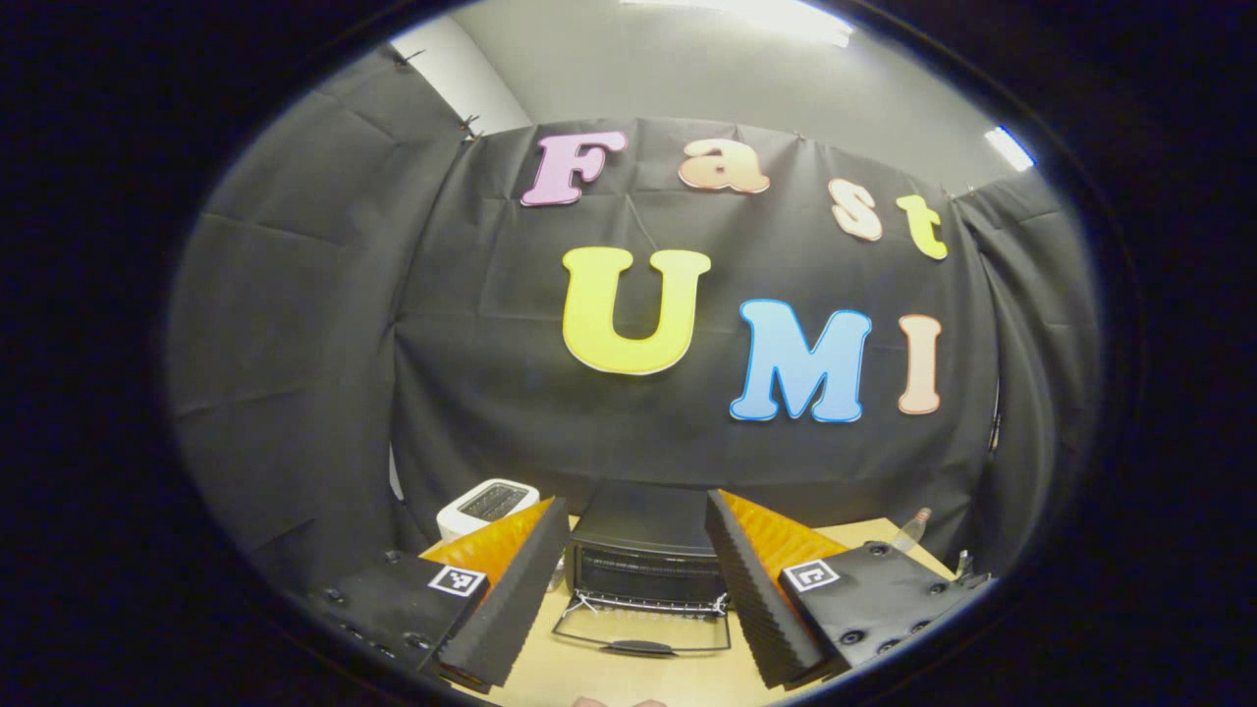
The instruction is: Open the electric oven with the left hand, put the food in, and close the electric oven.
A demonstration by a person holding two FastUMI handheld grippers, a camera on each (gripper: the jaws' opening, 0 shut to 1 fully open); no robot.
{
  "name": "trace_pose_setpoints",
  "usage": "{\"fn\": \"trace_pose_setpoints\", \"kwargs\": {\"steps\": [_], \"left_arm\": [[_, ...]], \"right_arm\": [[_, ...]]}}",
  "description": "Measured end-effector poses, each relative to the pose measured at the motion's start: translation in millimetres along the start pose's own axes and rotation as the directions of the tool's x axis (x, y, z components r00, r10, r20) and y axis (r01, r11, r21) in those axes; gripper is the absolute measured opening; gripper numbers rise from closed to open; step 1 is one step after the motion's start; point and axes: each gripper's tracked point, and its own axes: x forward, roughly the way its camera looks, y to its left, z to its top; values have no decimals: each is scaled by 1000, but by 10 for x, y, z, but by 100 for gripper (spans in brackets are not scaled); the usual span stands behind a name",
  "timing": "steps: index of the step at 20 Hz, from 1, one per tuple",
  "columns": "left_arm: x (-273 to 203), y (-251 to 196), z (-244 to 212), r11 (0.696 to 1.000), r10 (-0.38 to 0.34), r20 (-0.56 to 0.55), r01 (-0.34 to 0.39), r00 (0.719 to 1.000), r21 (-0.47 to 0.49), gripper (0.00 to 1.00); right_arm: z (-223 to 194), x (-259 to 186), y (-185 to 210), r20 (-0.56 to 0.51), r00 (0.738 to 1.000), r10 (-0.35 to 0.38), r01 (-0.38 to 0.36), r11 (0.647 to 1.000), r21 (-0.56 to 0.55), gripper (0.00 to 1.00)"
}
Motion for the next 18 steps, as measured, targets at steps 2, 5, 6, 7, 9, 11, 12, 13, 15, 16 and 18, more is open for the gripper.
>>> {"fn": "trace_pose_setpoints", "kwargs": {"steps": [2,5,6,7,9,11,12,13,15,16,18], "left_arm": [[80,37,71,999,-38,20,38,999,28,93],[181,96,110,995,-93,43,90,995,53,98],[221,128,128,993,-108,46,105,993,60,94],[245,164,104,990,-125,48,122,991,69,98],[276,220,68,984,-164,53,159,985,82,98],[303,302,22,977,-197,51,191,979,95,98],[322,366,9,975,-204,49,199,978,98,98],[341,439,1,975,-206,45,201,977,95,99],[379,604,26,980,-189,46,185,981,79,98],[387,692,37,982,-177,49,173,983,71,98],[380,885,64,988,-148,52,145,988,60,94]], "right_arm": [[-133,-20,177,47,999,-12,11,1000,17,1],[-368,37,457,118,992,-43,37,998,59,1],[-443,79,555,139,989,-56,47,996,70,0],[-513,137,667,159,985,-66,52,995,88,1],[-656,285,931,189,980,-62,41,992,116,1],[-727,478,1174,214,974,-67,39,990,133,1],[-752,584,1284,227,971,-69,36,988,147,1],[-758,703,1424,236,970,-65,25,985,169,1],[-762,941,1638,245,967,-67,14,978,209,1],[-760,1042,1707,248,966,-78,20,974,227,1],[-711,1259,1834,259,960,-103,31,963,269,1]]}}
